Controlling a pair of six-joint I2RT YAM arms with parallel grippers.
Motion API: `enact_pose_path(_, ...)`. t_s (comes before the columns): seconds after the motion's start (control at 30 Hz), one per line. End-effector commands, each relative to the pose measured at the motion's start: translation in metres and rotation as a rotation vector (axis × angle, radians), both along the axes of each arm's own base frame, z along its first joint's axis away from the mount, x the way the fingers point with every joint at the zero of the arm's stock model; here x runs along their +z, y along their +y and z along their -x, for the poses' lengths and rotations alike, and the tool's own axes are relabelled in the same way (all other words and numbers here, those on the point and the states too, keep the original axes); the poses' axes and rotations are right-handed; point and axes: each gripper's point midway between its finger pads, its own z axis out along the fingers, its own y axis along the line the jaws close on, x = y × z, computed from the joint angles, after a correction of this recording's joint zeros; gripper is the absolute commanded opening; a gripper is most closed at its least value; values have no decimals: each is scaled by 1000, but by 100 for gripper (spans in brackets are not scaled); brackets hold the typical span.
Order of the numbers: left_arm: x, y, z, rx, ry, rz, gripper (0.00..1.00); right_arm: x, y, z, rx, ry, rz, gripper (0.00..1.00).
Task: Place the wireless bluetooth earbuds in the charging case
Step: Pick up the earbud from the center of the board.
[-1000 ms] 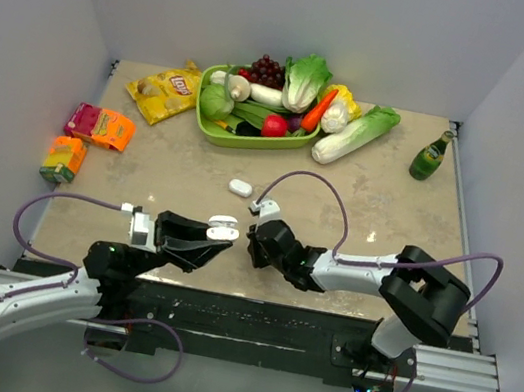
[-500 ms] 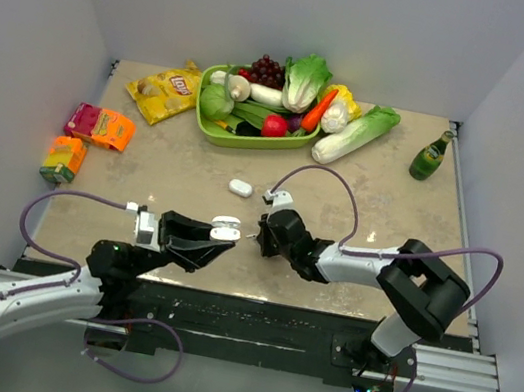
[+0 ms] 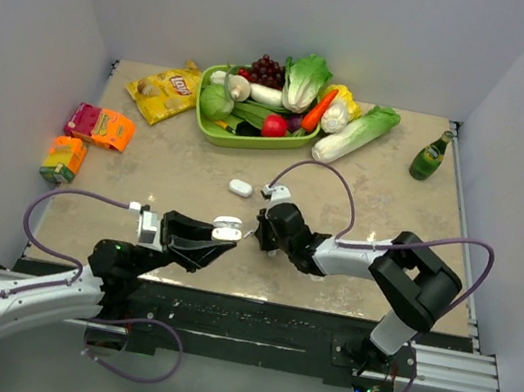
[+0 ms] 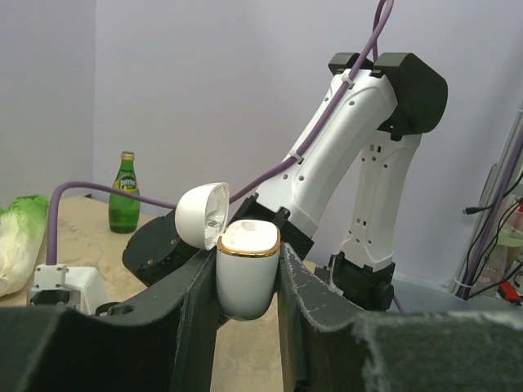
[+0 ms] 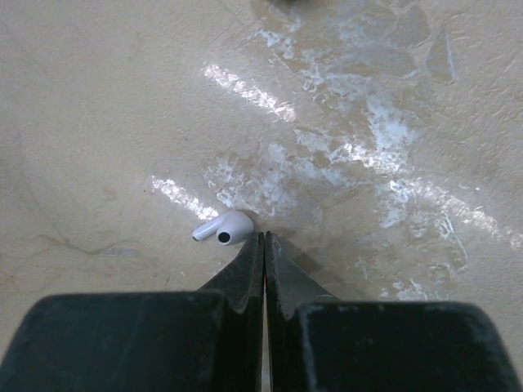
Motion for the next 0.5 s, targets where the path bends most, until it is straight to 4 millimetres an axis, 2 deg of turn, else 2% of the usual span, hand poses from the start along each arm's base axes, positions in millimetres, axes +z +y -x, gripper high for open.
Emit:
enact_pose_path(0.0,-72,7,5,4,75,-101,0,18,7,-19,-3,-47,-36,1)
enact_pose_path(0.07,-72,8,5,6,76,-98,0,22,7,-18,-6,-50,-43,3)
enact_pose_path(0.17,-72,8,4,12,77,-96,0,30,5,-17,-20,-54,-62,15)
enact_pose_path(0.33,-72,10,3,19,78,-93,0,48,7,-12,-80,-20,-168,41)
enact_pose_path(0.47,-71,12,0,38,82,-83,0,58,11,-15,-138,16,-218,50)
